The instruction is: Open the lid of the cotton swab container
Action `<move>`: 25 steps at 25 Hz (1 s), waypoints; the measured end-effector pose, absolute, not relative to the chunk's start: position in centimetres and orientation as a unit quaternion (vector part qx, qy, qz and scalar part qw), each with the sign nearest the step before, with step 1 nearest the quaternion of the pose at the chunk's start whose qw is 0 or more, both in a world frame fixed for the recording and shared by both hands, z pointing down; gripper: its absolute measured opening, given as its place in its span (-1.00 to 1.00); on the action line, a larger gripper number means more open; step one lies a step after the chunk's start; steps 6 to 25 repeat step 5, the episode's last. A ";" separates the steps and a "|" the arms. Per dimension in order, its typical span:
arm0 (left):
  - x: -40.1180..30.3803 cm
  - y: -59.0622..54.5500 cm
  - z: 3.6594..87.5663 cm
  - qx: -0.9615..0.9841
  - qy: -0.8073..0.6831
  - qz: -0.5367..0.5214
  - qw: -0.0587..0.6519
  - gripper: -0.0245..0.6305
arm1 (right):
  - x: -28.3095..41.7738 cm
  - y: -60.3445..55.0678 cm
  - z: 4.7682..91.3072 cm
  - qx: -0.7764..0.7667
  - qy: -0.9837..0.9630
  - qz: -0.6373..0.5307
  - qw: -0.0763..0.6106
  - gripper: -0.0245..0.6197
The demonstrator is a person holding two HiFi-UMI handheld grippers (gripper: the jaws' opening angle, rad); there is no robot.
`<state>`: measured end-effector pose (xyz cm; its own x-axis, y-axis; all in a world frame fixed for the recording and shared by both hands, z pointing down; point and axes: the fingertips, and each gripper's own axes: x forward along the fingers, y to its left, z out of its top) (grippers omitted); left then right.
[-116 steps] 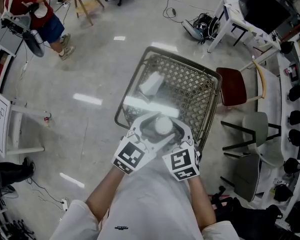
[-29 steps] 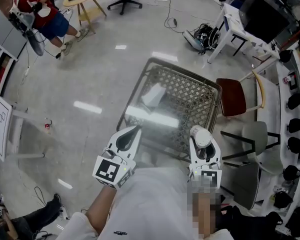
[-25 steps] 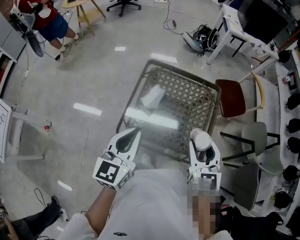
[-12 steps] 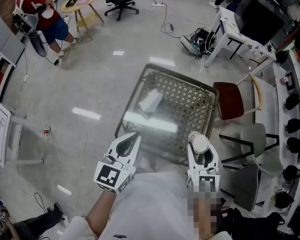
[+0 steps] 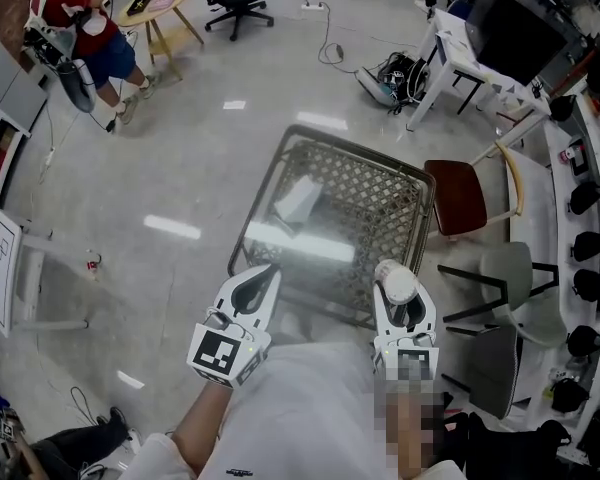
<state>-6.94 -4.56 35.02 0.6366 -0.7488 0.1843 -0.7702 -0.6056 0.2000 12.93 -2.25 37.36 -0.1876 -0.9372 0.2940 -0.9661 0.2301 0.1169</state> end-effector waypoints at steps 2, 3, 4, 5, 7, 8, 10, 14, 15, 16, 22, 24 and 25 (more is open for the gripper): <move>-6.8 -4.6 35.0 0.895 -0.424 0.040 0.130 -0.91 | 13.2 -2.4 37.4 0.621 -0.768 0.046 0.149 -0.25; -6.7 -4.7 35.1 0.895 -0.424 0.040 0.129 -0.91 | 13.3 -2.4 37.4 0.622 -0.768 0.046 0.147 -0.25; -6.6 -4.7 35.1 0.896 -0.424 0.040 0.128 -0.91 | 13.5 -2.5 37.4 0.623 -0.767 0.046 0.145 -0.25; -6.5 -4.7 35.1 0.896 -0.424 0.040 0.128 -0.91 | 13.6 -2.5 37.4 0.625 -0.766 0.045 0.143 -0.25; -6.5 -4.7 35.1 0.896 -0.424 0.040 0.128 -0.91 | 13.6 -2.5 37.4 0.625 -0.766 0.045 0.143 -0.25; -6.5 -4.7 35.1 0.896 -0.424 0.040 0.128 -0.91 | 13.6 -2.5 37.4 0.625 -0.766 0.045 0.143 -0.25; -6.5 -4.7 35.1 0.896 -0.424 0.040 0.128 -0.91 | 13.6 -2.5 37.4 0.625 -0.766 0.045 0.143 -0.25; -6.5 -4.7 35.1 0.896 -0.424 0.040 0.128 -0.91 | 13.6 -2.5 37.4 0.625 -0.766 0.045 0.143 -0.25; -6.5 -4.7 35.1 0.896 -0.424 0.040 0.128 -0.91 | 13.6 -2.5 37.4 0.625 -0.766 0.045 0.143 -0.25; -6.5 -4.7 35.1 0.896 -0.424 0.040 0.128 -0.91 | 13.6 -2.5 37.4 0.625 -0.766 0.045 0.143 -0.25; -6.5 -4.7 35.1 0.896 -0.424 0.040 0.128 -0.91 | 13.6 -2.5 37.4 0.625 -0.766 0.045 0.143 -0.25; -6.5 -4.7 35.1 0.896 -0.424 0.040 0.128 -0.91 | 13.6 -2.5 37.4 0.625 -0.766 0.045 0.143 -0.25; -6.5 -4.7 35.1 0.896 -0.424 0.040 0.128 -0.91 | 13.6 -2.5 37.4 0.625 -0.766 0.045 0.143 -0.25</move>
